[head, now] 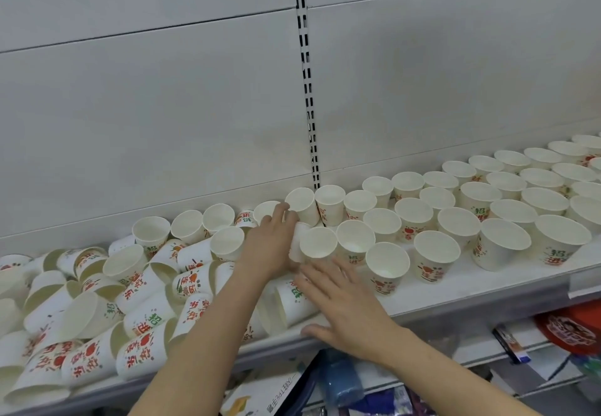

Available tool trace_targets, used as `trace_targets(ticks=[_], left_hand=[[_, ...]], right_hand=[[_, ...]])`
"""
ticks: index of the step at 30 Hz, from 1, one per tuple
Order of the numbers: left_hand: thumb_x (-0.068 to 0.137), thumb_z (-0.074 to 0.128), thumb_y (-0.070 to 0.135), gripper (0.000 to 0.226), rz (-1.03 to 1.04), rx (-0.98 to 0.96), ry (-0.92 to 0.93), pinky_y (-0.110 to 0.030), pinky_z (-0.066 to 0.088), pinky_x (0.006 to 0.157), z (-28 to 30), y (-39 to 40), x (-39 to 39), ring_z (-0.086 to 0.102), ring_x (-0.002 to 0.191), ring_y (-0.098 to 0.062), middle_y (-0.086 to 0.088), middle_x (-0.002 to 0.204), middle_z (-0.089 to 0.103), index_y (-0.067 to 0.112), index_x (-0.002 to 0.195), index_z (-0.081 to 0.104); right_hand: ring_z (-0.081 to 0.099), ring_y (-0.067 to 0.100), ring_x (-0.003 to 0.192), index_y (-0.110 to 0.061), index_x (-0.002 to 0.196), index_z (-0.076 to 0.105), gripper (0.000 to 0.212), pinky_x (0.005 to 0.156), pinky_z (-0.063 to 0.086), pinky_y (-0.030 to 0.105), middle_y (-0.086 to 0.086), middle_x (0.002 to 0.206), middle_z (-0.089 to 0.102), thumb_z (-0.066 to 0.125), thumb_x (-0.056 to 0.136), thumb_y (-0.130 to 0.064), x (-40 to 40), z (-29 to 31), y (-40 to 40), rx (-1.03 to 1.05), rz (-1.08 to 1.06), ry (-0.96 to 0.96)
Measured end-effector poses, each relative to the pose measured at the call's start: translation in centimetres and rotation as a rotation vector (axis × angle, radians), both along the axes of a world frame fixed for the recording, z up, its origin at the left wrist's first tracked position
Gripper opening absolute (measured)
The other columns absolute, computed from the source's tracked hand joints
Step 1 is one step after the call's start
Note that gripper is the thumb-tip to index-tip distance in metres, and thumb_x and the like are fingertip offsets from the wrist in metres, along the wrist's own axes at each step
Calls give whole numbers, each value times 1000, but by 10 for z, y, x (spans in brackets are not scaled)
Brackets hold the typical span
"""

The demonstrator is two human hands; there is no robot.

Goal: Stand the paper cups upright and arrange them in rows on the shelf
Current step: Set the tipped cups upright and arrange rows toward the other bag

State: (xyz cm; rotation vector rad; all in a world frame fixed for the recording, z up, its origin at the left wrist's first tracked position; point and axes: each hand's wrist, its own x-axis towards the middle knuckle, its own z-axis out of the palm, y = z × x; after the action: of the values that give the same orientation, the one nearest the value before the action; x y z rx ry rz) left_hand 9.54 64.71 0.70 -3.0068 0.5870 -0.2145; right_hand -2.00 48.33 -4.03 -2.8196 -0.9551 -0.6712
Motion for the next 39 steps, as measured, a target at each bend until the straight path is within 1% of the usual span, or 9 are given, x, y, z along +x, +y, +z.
trace_targets(ticks=[3, 9, 16, 20, 23, 26, 30, 35, 39], left_hand=[[59, 81, 53, 94, 30, 15, -35, -35, 45, 55, -4, 0, -4, 54, 97, -24, 0, 135, 28, 19, 132, 33], [51, 85, 56, 101, 28, -56, 5, -35, 46, 62, 3, -2, -6, 54, 101, -25, 0, 133, 31, 18, 129, 34], [44, 81, 67, 101, 100, -52, -43, -33, 42, 70, -4, -6, -14, 53, 95, -23, 0, 110, 46, 18, 122, 39], [52, 81, 62, 91, 97, -29, -63, -30, 33, 66, -5, -18, -23, 50, 98, -22, -2, 111, 45, 20, 123, 41], [62, 80, 53, 78, 91, -92, -59, -32, 38, 70, -4, -24, -33, 51, 103, -23, -2, 116, 46, 23, 125, 45], [66, 82, 44, 67, 109, -186, -94, -35, 47, 75, -10, -19, -45, 56, 105, -24, 2, 122, 49, 30, 125, 52], [65, 85, 37, 53, 177, -257, -213, -39, 54, 66, -28, -12, -60, 59, 104, -30, -2, 123, 61, 27, 113, 67], [81, 70, 23, 11, 213, -336, -217, -31, 47, 52, -26, -21, -63, 60, 74, -21, 7, 89, 65, 27, 91, 70], [77, 74, 22, 13, 220, -316, -211, -28, 43, 45, -21, -21, -67, 59, 63, -23, 6, 85, 63, 26, 88, 69]], right_hand=[[42, 23, 129, -16, 138, 40, 80, 109, 21, 39, 3, 141, 46, 63, 72, -56, 6, -7, 7, -33, 25, 84], [47, 22, 110, -22, 140, 35, 72, 92, 44, 34, 0, 125, 44, 65, 78, -41, 7, -2, 13, 266, -12, 302], [45, 1, 115, -35, 132, 38, 62, 91, 43, 21, -18, 125, 46, 67, 77, -35, -42, -2, -18, 757, -124, 324], [42, -1, 123, -43, 139, 26, 81, 92, 45, 18, -25, 134, 39, 73, 74, -30, -48, -5, -31, 912, -169, 303], [36, -9, 120, -46, 146, 16, 93, 88, 39, 6, -18, 132, 37, 74, 75, -34, -43, -8, -34, 870, -211, 262], [44, 3, 112, -36, 148, 22, 91, 76, 52, 20, -11, 127, 38, 76, 75, -38, -40, -16, -34, 753, -275, 177], [43, 16, 127, -13, 143, 38, 79, 98, 47, 31, 2, 139, 41, 70, 79, -45, -38, -26, -36, 640, -273, 23], [48, 25, 123, -7, 131, 54, 54, 104, 40, 38, 9, 133, 53, 66, 87, -34, -24, -22, -33, 538, -177, -170], [50, 22, 122, -9, 124, 62, 40, 94, 45, 42, 5, 128, 59, 61, 88, -27, -11, -23, -37, 436, -122, -219]])
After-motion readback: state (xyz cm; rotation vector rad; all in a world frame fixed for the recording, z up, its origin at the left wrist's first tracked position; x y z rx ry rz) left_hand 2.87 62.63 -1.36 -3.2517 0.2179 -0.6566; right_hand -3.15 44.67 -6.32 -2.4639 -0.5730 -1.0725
